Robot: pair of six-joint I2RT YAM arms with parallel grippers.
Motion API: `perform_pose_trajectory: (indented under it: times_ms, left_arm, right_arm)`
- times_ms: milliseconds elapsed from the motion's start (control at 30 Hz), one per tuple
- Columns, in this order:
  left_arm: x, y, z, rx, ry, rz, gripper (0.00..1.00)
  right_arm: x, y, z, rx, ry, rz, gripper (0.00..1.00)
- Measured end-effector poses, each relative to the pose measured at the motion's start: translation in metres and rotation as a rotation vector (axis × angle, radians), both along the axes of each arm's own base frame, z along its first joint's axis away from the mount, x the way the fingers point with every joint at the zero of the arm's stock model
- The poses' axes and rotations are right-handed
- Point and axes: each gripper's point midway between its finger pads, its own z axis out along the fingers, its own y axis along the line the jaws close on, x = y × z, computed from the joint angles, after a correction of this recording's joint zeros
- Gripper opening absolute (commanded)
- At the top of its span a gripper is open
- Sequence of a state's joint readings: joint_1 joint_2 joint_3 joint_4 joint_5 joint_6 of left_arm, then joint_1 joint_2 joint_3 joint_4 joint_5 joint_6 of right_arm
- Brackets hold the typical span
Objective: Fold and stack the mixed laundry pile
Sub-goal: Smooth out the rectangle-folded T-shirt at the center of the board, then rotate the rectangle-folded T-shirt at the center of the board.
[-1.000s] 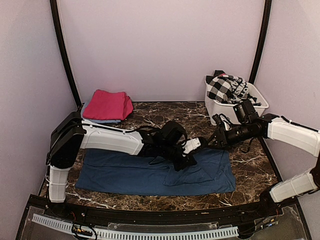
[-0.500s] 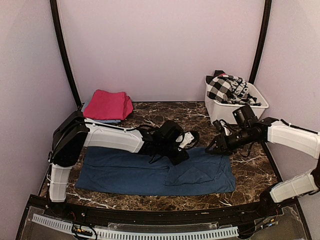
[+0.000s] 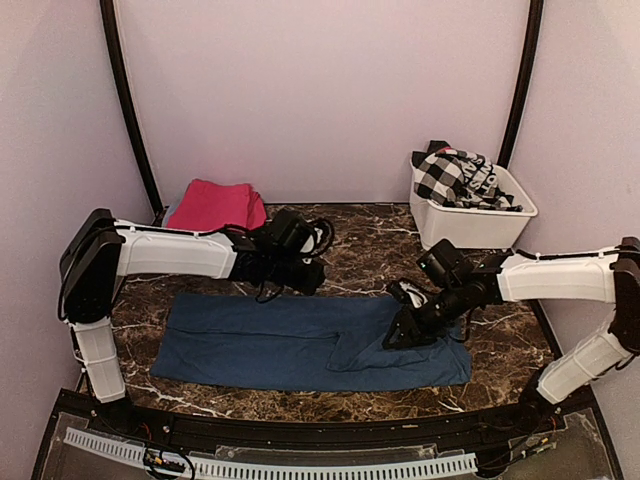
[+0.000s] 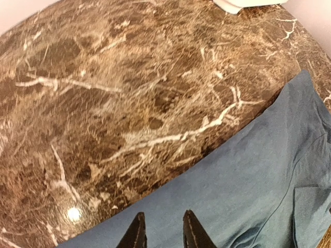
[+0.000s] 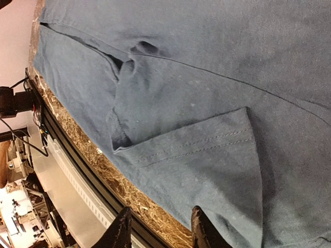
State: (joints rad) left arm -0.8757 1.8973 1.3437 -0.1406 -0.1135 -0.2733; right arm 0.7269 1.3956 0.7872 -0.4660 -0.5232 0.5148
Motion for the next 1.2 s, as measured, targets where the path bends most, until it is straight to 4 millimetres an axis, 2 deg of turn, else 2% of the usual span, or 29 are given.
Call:
perform_pose_trajectory:
  times_ms: [67,200,233,367,500,700,833,967,1100,1200]
  left_arm:
    - [-0.003,0.012,-0.012,0.005,0.041,0.037,0.19]
    - [-0.020,0.042,-0.055,0.067,0.155,0.105,0.14]
    - [-0.023,0.047,-0.061,0.078,0.171,0.115,0.13]
    - [-0.037,0.075,-0.089,0.129,0.240,0.178,0.10]
    - [-0.038,0.088,-0.087,0.117,0.256,0.234,0.08]
    - [-0.030,0.123,-0.089,0.118,0.276,0.368,0.06]
    - [-0.027,0.155,-0.090,0.135,0.282,0.473,0.06]
    - [-0.028,0.185,-0.090,0.158,0.294,0.549,0.06]
    - [-0.027,0.191,-0.088,0.155,0.302,0.550,0.08]
    - [-0.029,0.184,-0.084,0.138,0.311,0.509,0.14]
  right_arm:
    - [0.001,0.001,-0.012,-0.024,0.026,-0.010,0.36]
    - [0.005,0.000,-0.035,-0.077,0.058,-0.023,0.36]
    - [0.007,0.000,-0.039,-0.091,0.061,-0.023,0.36]
    - [0.025,0.007,-0.053,-0.157,0.048,-0.006,0.36]
    - [0.047,0.019,-0.056,-0.200,0.011,0.027,0.36]
    - [0.091,0.042,-0.057,-0.259,-0.074,0.079,0.35]
    - [0.129,0.062,-0.057,-0.285,-0.145,0.115,0.36]
    - [0.179,0.092,-0.055,-0.306,-0.244,0.149,0.36]
    - [0.238,0.116,-0.053,-0.330,-0.360,0.151,0.36]
    - [0.278,0.117,-0.051,-0.356,-0.437,0.127,0.38]
